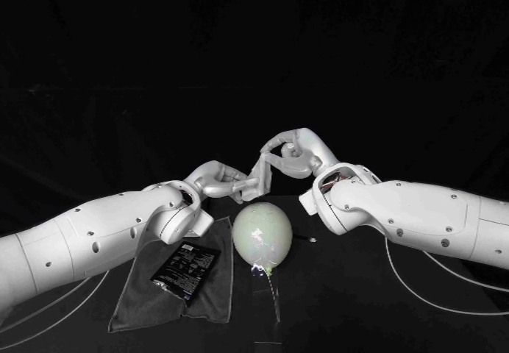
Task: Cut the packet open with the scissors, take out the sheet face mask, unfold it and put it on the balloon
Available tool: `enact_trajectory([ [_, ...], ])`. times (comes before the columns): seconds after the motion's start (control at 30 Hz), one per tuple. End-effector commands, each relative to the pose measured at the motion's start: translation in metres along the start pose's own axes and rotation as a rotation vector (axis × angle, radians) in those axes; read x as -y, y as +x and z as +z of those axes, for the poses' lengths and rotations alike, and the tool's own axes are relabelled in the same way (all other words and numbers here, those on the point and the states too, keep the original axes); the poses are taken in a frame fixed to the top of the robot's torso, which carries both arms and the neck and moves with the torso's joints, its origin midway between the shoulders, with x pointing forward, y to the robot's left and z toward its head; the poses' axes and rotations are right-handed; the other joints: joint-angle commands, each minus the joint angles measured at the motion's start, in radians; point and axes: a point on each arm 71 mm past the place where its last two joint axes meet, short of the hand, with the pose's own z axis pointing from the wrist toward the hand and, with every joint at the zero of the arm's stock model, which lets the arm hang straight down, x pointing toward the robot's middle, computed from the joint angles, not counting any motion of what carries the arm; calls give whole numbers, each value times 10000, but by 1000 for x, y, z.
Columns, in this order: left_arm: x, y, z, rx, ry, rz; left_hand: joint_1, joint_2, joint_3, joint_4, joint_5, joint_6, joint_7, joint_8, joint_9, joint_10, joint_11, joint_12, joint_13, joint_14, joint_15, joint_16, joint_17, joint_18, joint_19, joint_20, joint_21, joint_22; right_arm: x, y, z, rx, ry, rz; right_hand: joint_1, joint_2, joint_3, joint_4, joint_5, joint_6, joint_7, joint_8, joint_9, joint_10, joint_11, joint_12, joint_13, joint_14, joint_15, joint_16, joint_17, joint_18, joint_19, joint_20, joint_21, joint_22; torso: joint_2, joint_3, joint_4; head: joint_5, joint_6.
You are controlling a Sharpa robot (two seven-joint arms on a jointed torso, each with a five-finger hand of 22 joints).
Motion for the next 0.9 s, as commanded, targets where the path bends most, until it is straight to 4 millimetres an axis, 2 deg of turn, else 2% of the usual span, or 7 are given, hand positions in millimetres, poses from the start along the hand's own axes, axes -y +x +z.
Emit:
enact_trajectory([
  [0.03,2,4,1,-473,45,-1,118,138,-192,-5,10,126,-26,74,-31,102,-13,37,-25,-18,-39,29,-24,135,100,-19,-105,-36,-2,0,1,43,-99,-51,38,27,61,11,68,49,2,185,277,63,-1,-8,337,868,-82,71,2193,-107,67,-28,46,1874,-5,-3,-9,50,-10],
  [0.2,1,4,0,-523,9,43,553,268,-362,-63,10,325,-93,180,-68,179,-63,50,-51,-5,-80,47,-41,136,165,-32,-174,-84,-4,3,1,6,-130,-27,38,27,61,11,68,49,2,185,277,63,-1,-8,337,868,-82,71,2193,-107,67,-28,46,1874,1,4,4,33,-18],
  [0.37,0,2,0,-442,-27,-9,1851,1019,239,-375,20,638,-359,341,-109,477,-300,123,-65,88,-258,81,-56,150,276,-71,-193,-105,-4,3,2,-11,-141,-20,38,27,61,11,68,49,2,185,277,63,-1,-8,337,868,-82,71,2193,-107,67,-28,46,1874,2,-5,0,14,-11],
  [0.6,-1,-1,-1,-220,3,-118,3304,1492,1396,-953,18,1133,-513,668,-99,966,-516,185,-109,369,-491,158,-69,154,530,-292,123,95,-2,1,1,27,-92,-55,38,27,61,11,68,49,2,185,277,63,-1,-8,337,868,-82,71,2193,-107,67,-28,46,1874,-5,0,0,74,-2],
  [0.7,-1,-4,-2,-107,37,-186,3578,1408,2093,-1343,15,1289,-538,899,-6,1326,-598,235,-110,704,-603,32,-183,115,493,-566,787,599,-1,0,1,33,-66,-70,38,27,61,11,68,49,2,185,277,63,-1,-8,337,868,-82,71,2193,-107,67,-28,46,1874,-6,1,0,68,-1],
  [0.73,-2,-5,-2,-77,39,-230,3262,1180,2684,-1377,-50,1249,-556,1022,42,1427,-618,115,-172,920,-644,-151,-303,35,143,-680,1365,1105,-1,0,1,32,-57,-74,38,27,61,11,68,49,2,185,277,63,-1,-8,337,868,-82,71,2193,-107,67,-28,46,1874,-3,3,-3,56,-3],
  [0.9,-3,-9,-4,74,33,-440,2536,711,3955,-1688,51,1185,-623,1312,183,1731,-693,-113,-270,1129,-694,-281,-334,49,-336,-683,2119,1791,1,-3,1,41,-11,-99,38,27,61,11,68,49,2,185,277,63,-1,-8,337,868,-82,71,2193,-107,67,-28,46,1874,-1,0,-6,41,-3],
])
